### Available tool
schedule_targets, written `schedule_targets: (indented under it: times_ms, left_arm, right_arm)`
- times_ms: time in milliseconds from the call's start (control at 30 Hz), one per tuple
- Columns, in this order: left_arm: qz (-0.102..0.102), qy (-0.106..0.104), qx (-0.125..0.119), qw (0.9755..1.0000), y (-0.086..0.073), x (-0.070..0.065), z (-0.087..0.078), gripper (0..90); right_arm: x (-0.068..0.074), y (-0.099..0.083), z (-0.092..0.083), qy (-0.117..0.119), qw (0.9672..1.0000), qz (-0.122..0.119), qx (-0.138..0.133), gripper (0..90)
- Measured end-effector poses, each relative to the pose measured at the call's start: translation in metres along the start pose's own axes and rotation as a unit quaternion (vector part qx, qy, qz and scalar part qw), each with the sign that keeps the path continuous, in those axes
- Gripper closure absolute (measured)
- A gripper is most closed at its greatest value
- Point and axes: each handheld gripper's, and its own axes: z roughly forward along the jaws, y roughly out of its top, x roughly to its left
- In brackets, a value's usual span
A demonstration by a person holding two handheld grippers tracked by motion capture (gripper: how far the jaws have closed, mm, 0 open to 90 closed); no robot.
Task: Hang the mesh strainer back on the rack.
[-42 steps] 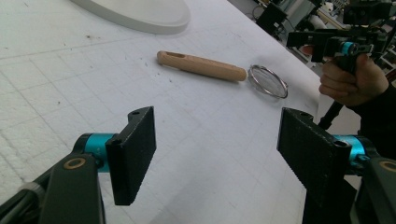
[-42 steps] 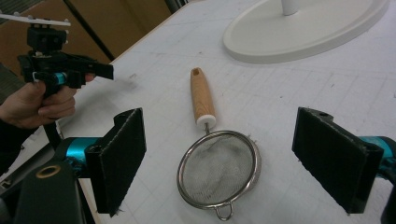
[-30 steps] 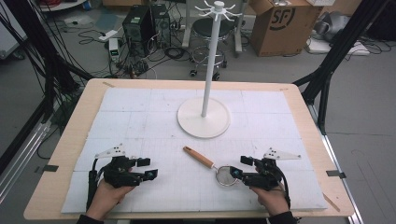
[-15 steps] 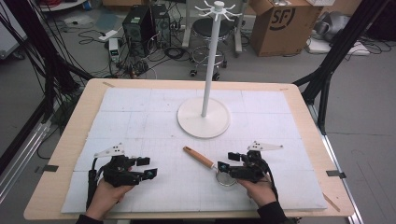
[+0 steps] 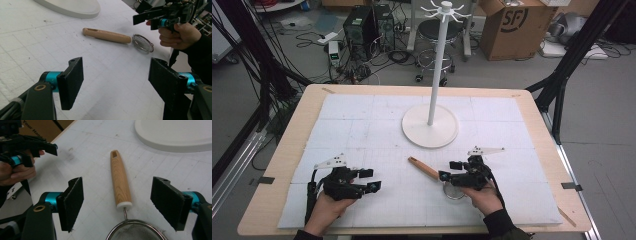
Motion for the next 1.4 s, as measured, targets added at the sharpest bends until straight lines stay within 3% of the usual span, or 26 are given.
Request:
schedule_targets:
  times_ms: [633, 1400]
  left_arm:
    - [0.002, -0.003, -0.001, 1.0, 0.0, -0.001, 0.001, 29.0]
    - [0.003, 0.001, -0.003, 1.0, 0.001, -0.001, 0.001, 29.0]
  right_arm:
    - [-0.001, 0.004, 0.025, 0.004, 0.9984, 0.005, 0.057, 32.8]
    - [0.001, 0.002, 0.038, -0.016, 0.9942, -0.015, 0.105, 38.8]
